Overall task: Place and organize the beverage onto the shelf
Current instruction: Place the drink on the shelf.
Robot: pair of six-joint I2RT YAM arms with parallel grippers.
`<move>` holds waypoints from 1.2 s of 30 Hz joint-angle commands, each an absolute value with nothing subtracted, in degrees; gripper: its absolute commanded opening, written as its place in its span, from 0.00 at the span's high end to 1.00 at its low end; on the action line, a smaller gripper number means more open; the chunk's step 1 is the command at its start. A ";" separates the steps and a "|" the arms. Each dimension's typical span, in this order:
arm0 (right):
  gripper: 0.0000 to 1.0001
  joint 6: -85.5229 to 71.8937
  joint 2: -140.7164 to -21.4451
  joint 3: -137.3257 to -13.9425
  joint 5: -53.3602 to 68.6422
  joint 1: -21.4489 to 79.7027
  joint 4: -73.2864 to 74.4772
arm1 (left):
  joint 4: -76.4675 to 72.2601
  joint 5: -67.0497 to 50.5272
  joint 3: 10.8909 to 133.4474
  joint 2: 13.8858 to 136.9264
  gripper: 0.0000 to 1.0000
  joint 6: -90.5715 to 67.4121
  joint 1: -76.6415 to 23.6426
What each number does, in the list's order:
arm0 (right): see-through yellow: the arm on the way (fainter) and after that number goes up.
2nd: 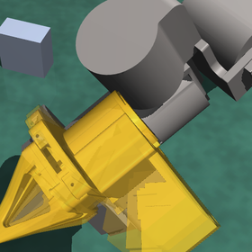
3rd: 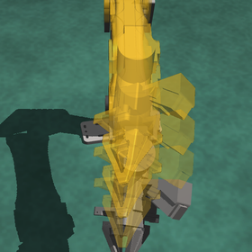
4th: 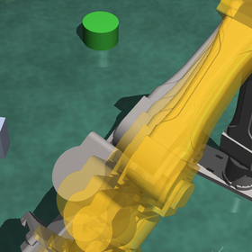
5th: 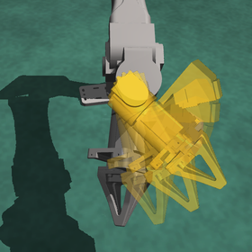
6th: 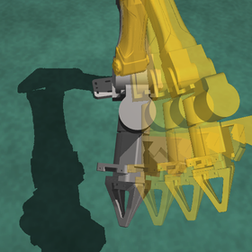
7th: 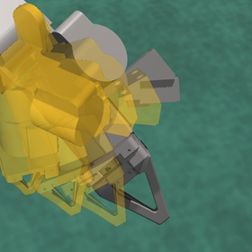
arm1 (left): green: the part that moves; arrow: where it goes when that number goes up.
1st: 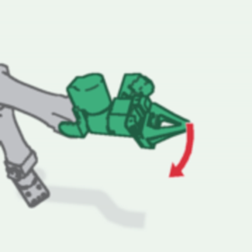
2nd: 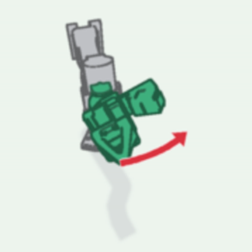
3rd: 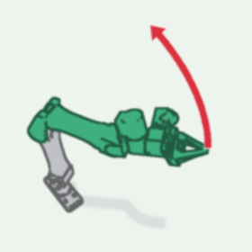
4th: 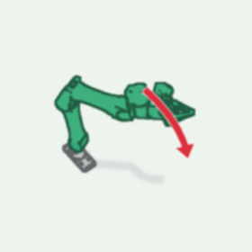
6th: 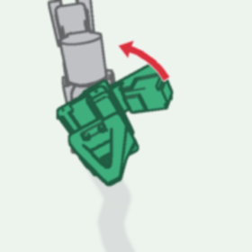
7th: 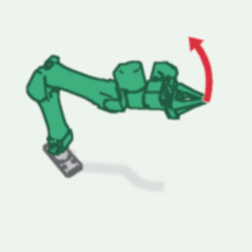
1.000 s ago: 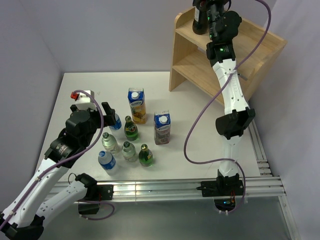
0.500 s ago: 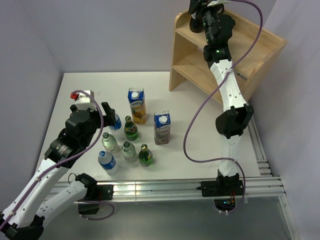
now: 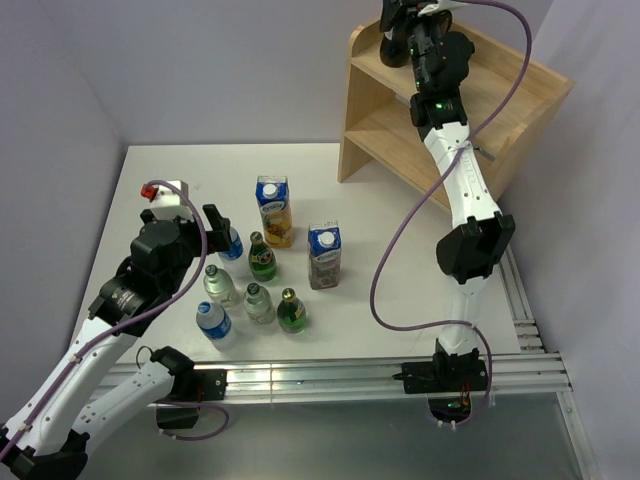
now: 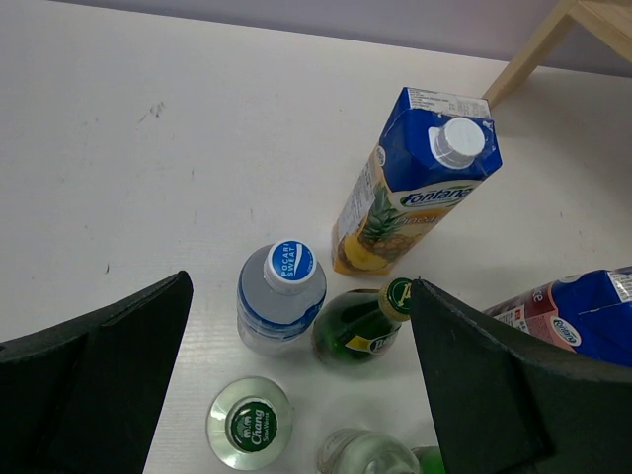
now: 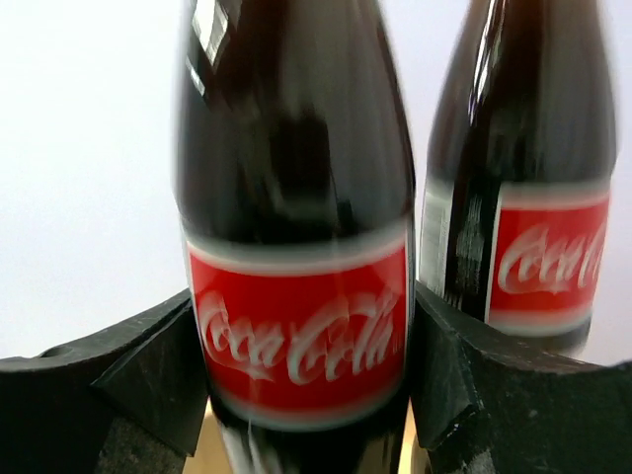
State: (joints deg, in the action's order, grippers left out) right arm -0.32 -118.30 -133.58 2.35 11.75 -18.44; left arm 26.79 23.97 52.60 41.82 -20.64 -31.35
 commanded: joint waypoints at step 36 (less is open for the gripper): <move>0.13 -1.41 -110.92 -116.28 0.09 12.92 -3.52 | 24.35 23.29 52.56 40.34 0.01 -19.86 -30.94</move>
State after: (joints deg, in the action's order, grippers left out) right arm -0.97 -112.64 -119.20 0.84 12.51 -9.91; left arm 26.79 23.79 52.60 40.97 -20.64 -31.29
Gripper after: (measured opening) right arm 0.864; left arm 0.987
